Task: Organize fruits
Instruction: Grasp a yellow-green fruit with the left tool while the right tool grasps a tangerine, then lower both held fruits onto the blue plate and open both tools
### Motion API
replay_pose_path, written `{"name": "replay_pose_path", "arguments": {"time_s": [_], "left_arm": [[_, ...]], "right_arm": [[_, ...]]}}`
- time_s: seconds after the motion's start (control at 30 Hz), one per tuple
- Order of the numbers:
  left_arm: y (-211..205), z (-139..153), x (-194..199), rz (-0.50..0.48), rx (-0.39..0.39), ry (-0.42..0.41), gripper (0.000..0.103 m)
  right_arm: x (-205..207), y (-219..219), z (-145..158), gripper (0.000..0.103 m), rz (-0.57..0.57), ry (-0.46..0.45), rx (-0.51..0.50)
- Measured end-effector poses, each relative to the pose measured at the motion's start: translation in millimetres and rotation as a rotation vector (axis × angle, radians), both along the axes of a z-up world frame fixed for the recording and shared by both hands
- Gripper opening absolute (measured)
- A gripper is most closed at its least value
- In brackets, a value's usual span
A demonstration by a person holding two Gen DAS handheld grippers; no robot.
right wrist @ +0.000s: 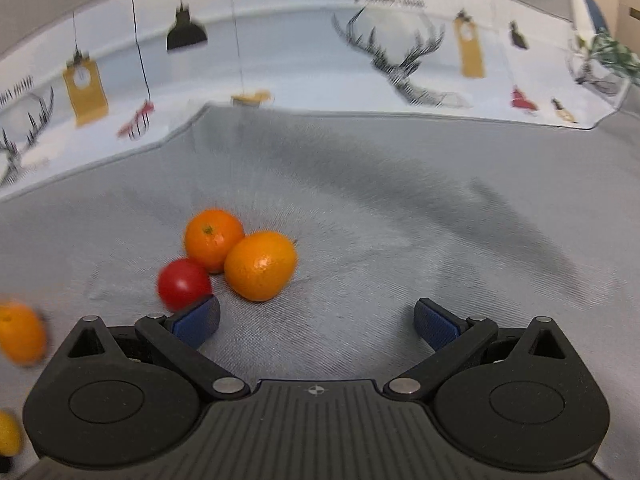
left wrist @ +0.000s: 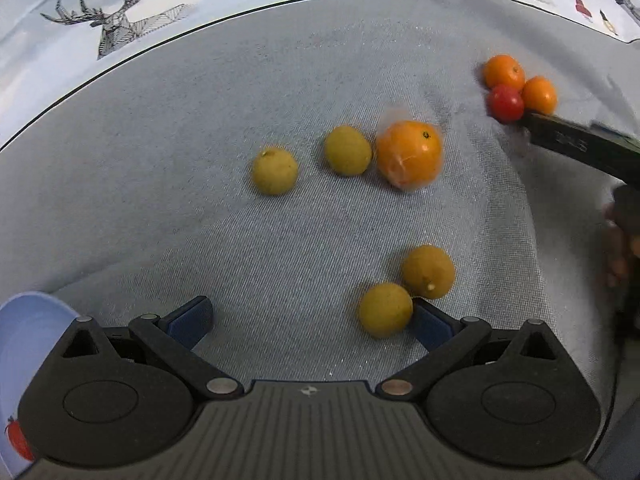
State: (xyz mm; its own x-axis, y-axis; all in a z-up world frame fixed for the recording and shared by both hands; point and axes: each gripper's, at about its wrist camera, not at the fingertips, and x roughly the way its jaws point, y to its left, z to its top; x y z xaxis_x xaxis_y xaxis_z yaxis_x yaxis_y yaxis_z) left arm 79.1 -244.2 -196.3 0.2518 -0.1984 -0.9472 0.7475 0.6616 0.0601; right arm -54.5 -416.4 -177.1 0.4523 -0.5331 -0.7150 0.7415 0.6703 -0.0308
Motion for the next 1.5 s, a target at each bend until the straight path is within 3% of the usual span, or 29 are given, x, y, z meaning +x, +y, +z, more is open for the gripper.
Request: {"name": "replay_pose_path", "arguments": {"time_s": [0.13, 0.17, 0.2, 0.23, 0.3, 0.5, 0.7, 0.83, 1.07, 1.23, 1.5], "left_arm": [[1, 3, -6, -0.024, -0.013, -0.033, 0.098], [2, 7, -11, -0.052, -0.044, -0.029, 0.078], [1, 12, -16, -0.101, -0.075, -0.031, 0.041], [-2, 16, -23, -0.153, -0.086, -0.047, 0.029], [-2, 21, -29, -0.179, -0.097, -0.045, 0.027], [15, 48, -39, -0.163, -0.127, -0.03, 0.027], [62, 101, -80, -0.143, -0.181, -0.059, 0.027], [102, 137, -107, -0.105, -0.208, -0.069, 0.027], [186, 185, -143, 0.002, -0.23, -0.135, 0.027], [254, 205, -167, 0.099, -0.226, -0.195, 0.027], [330, 220, -196, 0.207, -0.294, -0.241, 0.027]], "right_arm": [[11, 0, -5, 0.102, 0.01, -0.013, -0.067], [11, 0, -5, 0.099, 0.014, -0.019, -0.067], [9, 1, -3, 0.075, 0.034, -0.041, -0.072], [8, 4, 0, 0.04, 0.067, -0.059, -0.088], [9, 8, 4, 0.04, 0.087, -0.033, -0.106], [-23, 10, 28, 0.04, -0.027, -0.09, -0.029], [-80, 60, 86, 0.04, -0.039, -0.197, -0.019], [-107, 113, 128, 0.04, 0.049, -0.249, -0.029], [-133, 218, 185, 0.04, 0.287, -0.298, 0.081], [-142, 291, 208, 0.04, 0.455, -0.301, 0.134], [-149, 371, 232, 0.04, 0.635, -0.26, 0.087]]}}
